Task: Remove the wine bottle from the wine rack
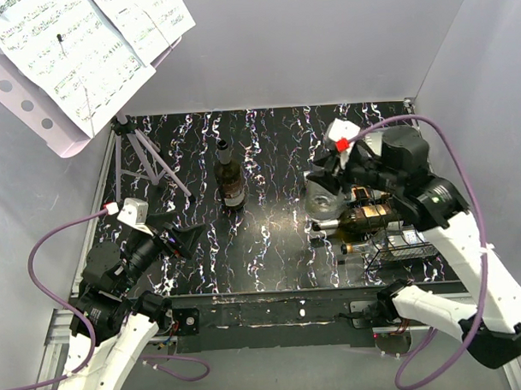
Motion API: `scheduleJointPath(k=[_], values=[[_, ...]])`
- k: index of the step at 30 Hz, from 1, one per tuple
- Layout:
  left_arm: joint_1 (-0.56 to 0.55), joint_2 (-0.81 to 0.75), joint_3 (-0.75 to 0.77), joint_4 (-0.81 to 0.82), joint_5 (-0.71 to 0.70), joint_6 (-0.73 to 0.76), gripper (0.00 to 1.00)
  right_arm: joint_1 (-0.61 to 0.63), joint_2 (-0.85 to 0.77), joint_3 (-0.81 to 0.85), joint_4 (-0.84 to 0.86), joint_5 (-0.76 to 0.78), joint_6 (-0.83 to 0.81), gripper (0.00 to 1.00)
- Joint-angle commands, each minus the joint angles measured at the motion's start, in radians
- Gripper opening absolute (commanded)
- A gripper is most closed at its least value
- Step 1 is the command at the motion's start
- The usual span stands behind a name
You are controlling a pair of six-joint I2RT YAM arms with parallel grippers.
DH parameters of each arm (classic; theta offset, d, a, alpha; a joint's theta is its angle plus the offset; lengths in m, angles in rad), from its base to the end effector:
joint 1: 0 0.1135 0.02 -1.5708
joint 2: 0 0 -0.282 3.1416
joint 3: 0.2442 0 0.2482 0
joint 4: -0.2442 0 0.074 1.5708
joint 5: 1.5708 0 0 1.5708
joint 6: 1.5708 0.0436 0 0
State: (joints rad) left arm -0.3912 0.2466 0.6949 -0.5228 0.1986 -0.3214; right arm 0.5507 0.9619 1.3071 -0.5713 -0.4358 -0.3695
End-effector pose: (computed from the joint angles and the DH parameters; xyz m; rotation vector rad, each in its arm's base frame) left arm 0.0466 -0.0285 0.3321 0.2145 1.6780 -0.7026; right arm 0.1401 0.1076 0.4573 -1.0702 1.4539 0.5201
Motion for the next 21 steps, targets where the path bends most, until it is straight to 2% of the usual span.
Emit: scheduleJointPath(k=[1,6,13,21], values=[[-0.003,-0.006,-0.006,0.009,-0.010,0.010,0.98,0.044,0.050,0.020,0.516,0.040,0.119,0.01],[-0.003,-0.004,-0.006,0.009,-0.005,0.012,0.98,0.064,0.205,0.078,0.657,0.114,0.159,0.01],[-0.003,-0.007,-0.006,0.006,-0.010,0.013,0.98,0.063,0.432,0.176,0.815,0.265,0.116,0.01],[-0.003,-0.013,-0.006,0.001,-0.025,0.013,0.98,0.052,0.730,0.394,0.892,0.480,0.113,0.01]])
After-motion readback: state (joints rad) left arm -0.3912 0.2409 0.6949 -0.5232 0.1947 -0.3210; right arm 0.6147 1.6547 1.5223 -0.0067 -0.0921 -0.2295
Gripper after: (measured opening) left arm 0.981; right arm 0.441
